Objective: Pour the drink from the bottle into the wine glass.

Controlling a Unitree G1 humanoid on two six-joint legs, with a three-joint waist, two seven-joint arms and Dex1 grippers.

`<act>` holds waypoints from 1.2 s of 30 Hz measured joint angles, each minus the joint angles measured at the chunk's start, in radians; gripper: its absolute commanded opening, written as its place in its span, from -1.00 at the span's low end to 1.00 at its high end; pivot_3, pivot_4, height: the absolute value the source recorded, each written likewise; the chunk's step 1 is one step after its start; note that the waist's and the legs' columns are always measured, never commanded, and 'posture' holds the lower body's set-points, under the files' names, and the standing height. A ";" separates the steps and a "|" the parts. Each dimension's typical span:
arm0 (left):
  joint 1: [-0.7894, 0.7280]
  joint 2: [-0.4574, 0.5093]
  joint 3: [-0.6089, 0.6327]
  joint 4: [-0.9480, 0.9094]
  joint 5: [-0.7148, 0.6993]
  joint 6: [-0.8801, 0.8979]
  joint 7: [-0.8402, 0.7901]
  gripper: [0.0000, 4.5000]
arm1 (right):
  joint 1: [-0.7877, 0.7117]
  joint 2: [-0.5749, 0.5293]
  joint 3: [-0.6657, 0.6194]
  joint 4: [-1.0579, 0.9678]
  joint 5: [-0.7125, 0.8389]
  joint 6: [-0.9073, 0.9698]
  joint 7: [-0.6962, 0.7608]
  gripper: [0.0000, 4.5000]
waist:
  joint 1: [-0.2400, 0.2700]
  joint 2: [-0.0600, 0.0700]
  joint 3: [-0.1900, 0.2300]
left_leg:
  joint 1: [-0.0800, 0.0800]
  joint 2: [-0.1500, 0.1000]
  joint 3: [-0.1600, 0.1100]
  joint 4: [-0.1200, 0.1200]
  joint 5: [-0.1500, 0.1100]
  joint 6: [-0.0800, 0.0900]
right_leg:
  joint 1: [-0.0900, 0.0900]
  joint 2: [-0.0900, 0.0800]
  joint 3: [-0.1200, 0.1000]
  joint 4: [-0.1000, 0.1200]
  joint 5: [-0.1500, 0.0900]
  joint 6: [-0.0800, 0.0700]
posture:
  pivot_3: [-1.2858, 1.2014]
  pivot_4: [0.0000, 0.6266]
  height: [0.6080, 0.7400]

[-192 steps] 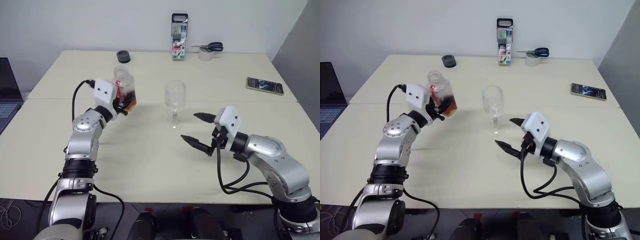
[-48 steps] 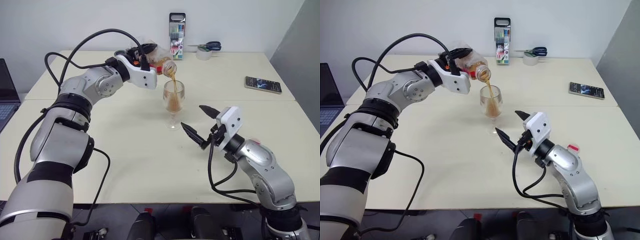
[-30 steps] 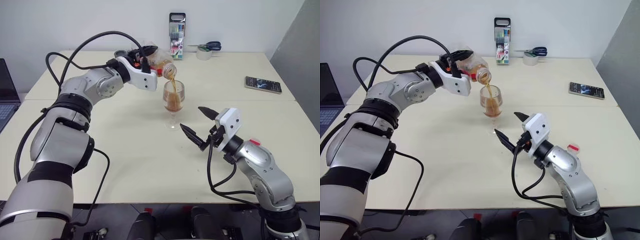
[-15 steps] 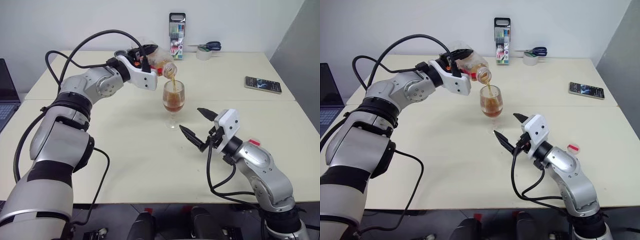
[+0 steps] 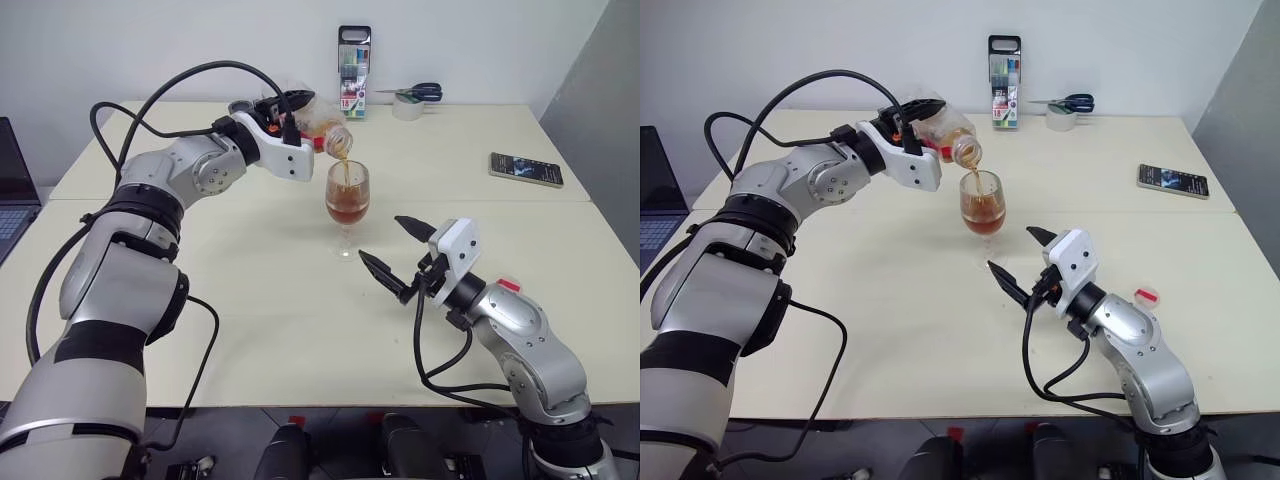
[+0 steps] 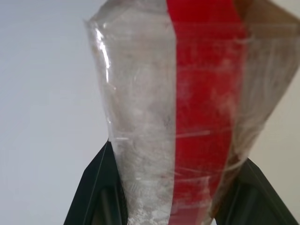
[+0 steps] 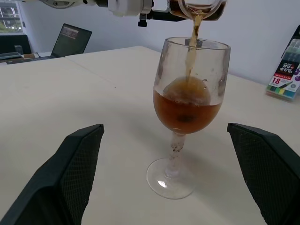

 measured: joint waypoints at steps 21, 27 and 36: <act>0.008 -0.030 0.022 0.012 -0.087 0.001 -0.091 -0.23 | 0.000 0.001 -0.001 -0.018 0.000 0.000 -0.005 1.00 | -0.003 0.000 0.000 | 0.000 0.000 0.000 0.000 0.000 0.000 | 0.000 0.000 0.000 0.001 0.000 0.000 | 0.03 -0.52 1.00; 0.062 -0.070 0.104 0.010 -0.217 0.022 -0.227 -0.23 | -0.004 0.002 -0.001 -0.018 -0.001 0.000 -0.004 1.00 | -0.003 0.000 0.000 | 0.000 0.000 0.000 0.001 0.000 0.000 | 0.000 0.000 0.000 0.001 0.000 0.000 | 0.03 -0.52 1.00; 0.201 -0.157 0.361 -0.117 -0.592 0.278 -0.556 -0.23 | -0.040 -0.024 0.000 -0.017 0.005 0.004 0.031 1.00 | -0.009 0.000 0.000 | 0.001 0.000 0.000 0.002 0.000 0.000 | 0.000 -0.001 0.000 0.003 0.000 0.000 | 0.03 -0.52 1.00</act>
